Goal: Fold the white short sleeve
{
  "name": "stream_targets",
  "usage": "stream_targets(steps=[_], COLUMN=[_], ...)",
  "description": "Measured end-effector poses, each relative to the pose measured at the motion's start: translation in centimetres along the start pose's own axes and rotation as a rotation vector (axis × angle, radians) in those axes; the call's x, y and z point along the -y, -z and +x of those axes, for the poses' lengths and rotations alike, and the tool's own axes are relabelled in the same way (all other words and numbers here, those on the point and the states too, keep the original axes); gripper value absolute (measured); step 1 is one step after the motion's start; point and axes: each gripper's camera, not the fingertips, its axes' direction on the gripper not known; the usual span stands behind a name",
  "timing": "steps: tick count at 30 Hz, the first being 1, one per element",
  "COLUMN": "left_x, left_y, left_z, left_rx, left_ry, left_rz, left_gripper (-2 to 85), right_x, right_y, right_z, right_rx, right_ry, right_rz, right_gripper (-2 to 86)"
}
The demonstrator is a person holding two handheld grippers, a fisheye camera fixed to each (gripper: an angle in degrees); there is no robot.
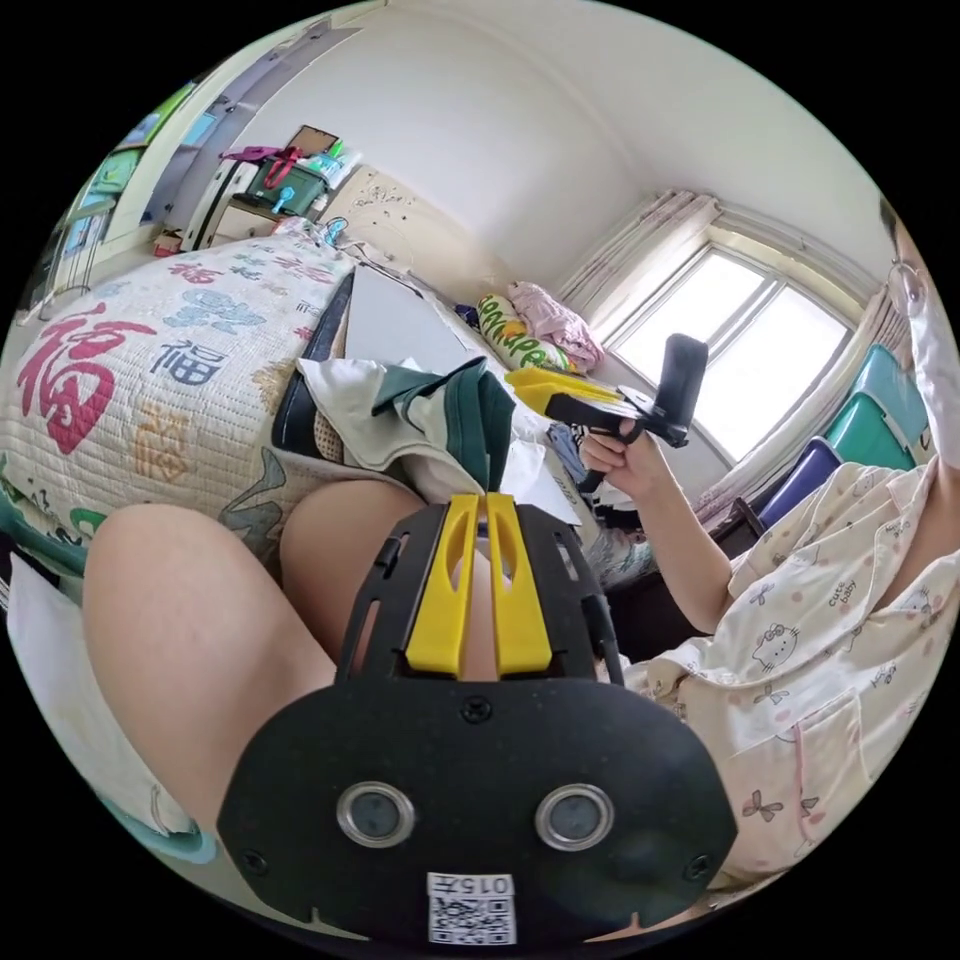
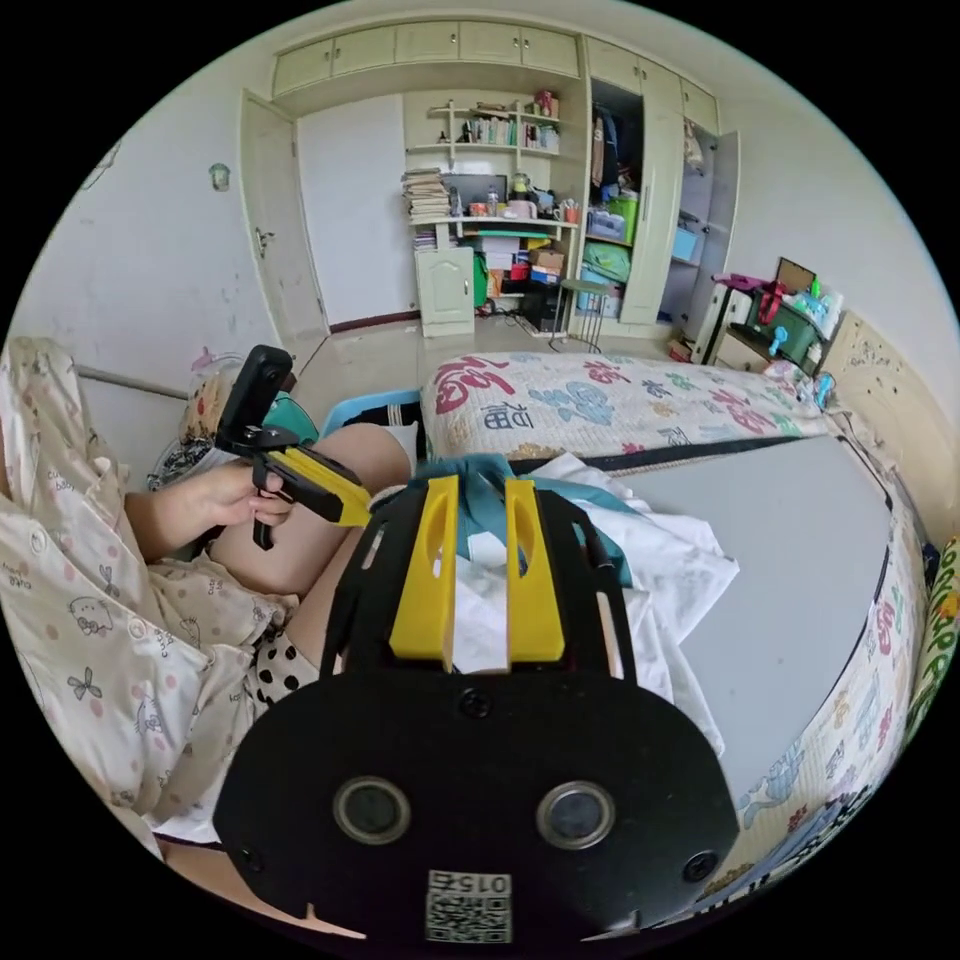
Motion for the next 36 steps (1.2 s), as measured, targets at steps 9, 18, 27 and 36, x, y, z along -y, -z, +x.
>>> stream_targets(steps=[9,18,27,36], left_x=[-6.2,-11.9,-15.3,-8.8], left_y=[15.0,22.7,27.2,25.7], left_z=[2.8,12.2,18.4,10.8], left_rx=[-0.117,0.324,0.542,0.247], left_ry=[-0.066,-0.284,-0.429,-0.268], left_rz=[0.492,0.768,0.781,0.750], left_gripper=[1.1,19.2,27.4,26.5], right_x=[-0.8,-3.0,-2.6,-3.5], right_y=[1.7,7.8,15.6,24.3], right_z=[-2.6,-7.1,-9.1,-12.1], right_rx=[0.047,-0.281,-0.410,-0.639], right_ry=[0.033,0.050,-0.075,-0.254], right_rz=[0.111,0.426,0.767,0.779], right_gripper=[8.6,11.8,24.9,24.0])
